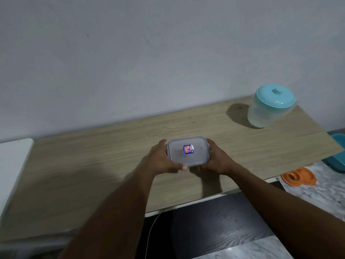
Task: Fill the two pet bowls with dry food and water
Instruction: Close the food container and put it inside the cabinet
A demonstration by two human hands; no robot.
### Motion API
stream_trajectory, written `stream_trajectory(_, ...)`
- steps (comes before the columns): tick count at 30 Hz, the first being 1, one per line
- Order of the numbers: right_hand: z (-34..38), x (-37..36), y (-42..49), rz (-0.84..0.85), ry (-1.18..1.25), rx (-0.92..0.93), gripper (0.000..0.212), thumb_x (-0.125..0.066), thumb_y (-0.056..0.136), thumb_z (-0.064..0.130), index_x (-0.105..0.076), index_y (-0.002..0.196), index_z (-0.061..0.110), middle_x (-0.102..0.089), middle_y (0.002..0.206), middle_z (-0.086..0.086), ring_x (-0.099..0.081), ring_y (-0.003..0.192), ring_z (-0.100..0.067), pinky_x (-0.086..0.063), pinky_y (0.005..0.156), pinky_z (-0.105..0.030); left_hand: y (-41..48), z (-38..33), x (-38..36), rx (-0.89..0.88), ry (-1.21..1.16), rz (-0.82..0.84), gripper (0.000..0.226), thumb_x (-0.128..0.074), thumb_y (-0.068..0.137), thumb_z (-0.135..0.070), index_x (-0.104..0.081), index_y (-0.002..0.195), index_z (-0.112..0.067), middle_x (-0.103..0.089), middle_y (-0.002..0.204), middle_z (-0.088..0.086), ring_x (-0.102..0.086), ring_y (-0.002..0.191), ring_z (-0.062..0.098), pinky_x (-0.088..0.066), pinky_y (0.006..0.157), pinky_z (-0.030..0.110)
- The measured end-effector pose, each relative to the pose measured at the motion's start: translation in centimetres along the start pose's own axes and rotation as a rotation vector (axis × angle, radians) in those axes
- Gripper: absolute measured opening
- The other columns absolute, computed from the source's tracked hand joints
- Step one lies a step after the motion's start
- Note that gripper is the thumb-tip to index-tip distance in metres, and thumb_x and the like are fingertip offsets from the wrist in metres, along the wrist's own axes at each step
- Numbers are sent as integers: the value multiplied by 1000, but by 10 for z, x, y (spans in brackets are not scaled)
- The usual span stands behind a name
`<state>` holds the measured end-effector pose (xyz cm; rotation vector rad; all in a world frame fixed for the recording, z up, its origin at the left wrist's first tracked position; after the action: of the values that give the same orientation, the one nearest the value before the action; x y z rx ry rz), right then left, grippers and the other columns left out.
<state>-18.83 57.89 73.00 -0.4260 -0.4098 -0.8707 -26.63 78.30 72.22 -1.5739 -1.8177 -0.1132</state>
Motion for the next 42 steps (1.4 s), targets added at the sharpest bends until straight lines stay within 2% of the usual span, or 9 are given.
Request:
stream_trajectory(2,-4,-1,-7,68,239,-94,81,-86,66,15,-46,136,20,-65,120,-6,-66,102,-14,-59,79,-28,-6,5,-3,124,-250,6,81,-94,56,-53,-60,122,-21,-73,105,-4,-73,85,14,-63,71,39)
stream_trajectory(4,-13,2,-9,25,300,-192,54,-77,80,10,-59,131,15,-70,112,-8,-69,95,-22,-60,81,-40,-15,5,-2,202,-370,-34,28,-79,85,-32,-70,106,-17,-71,82,-3,-68,65,6,-60,61,24)
stream_trajectory(5,-19,6,-9,-51,306,-243,39,-71,86,11,-65,125,13,-72,106,-10,-70,90,-25,-59,81,-47,-17,7,-1,220,-394,-61,23,-74,90,-24,-71,109,-11,-69,78,-1,-65,61,5,-58,58,20)
stream_trajectory(12,-25,18,-10,-286,128,-286,31,-66,87,33,-77,106,12,-76,96,-9,-71,93,-32,-58,85,-56,-29,7,-8,247,-496,-181,37,-72,90,-9,-65,124,3,-71,106,22,-69,83,26,-59,55,19)
stream_trajectory(17,-11,49,-38,-366,216,-259,26,-68,93,22,-75,110,4,-73,98,-13,-71,92,-32,-63,73,-44,-47,-17,-14,211,-492,-242,31,-78,85,-19,-74,114,-7,-75,91,14,-65,64,18,-53,52,21)
stream_trajectory(22,-18,99,-89,-453,271,-234,16,-75,88,24,-73,90,8,-71,85,-9,-70,83,-29,-63,76,-48,-85,-63,-42,177,-531,-335,24,-84,79,-22,-74,95,-6,-74,83,14,-67,63,22,-62,72,36)
stream_trajectory(26,-45,147,-157,-492,323,-223,21,-79,84,27,-71,78,8,-70,78,-10,-65,66,-22,-63,73,-45,-134,-105,-96,132,-559,-403,23,-86,77,-24,-66,77,-12,-70,75,8,-65,59,21,-63,76,41)
stream_trajectory(33,-127,215,-304,-445,414,-224,13,-75,88,13,-71,77,7,-68,82,-15,-61,69,-22,-57,71,-41,-230,-164,-251,150,-611,-370,23,-74,87,-13,-59,71,-15,-62,69,4,-59,59,18,-59,78,42)
stream_trajectory(42,-245,268,-366,-440,364,-357,4,-75,87,19,-76,84,17,-77,90,-6,-73,91,-30,-59,88,-55,-240,-188,-388,202,-625,-214,11,-68,90,-12,-72,99,-17,-75,95,5,-73,87,22,-61,85,43)
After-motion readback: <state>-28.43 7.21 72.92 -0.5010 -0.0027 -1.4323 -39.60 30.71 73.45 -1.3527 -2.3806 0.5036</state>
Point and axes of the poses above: each hand's wrist, its own y-axis towards the middle knuckle, its own x-axis out of the back of the hand, z = x × y, the point moved 9 cm from there along y, towards the middle knuckle
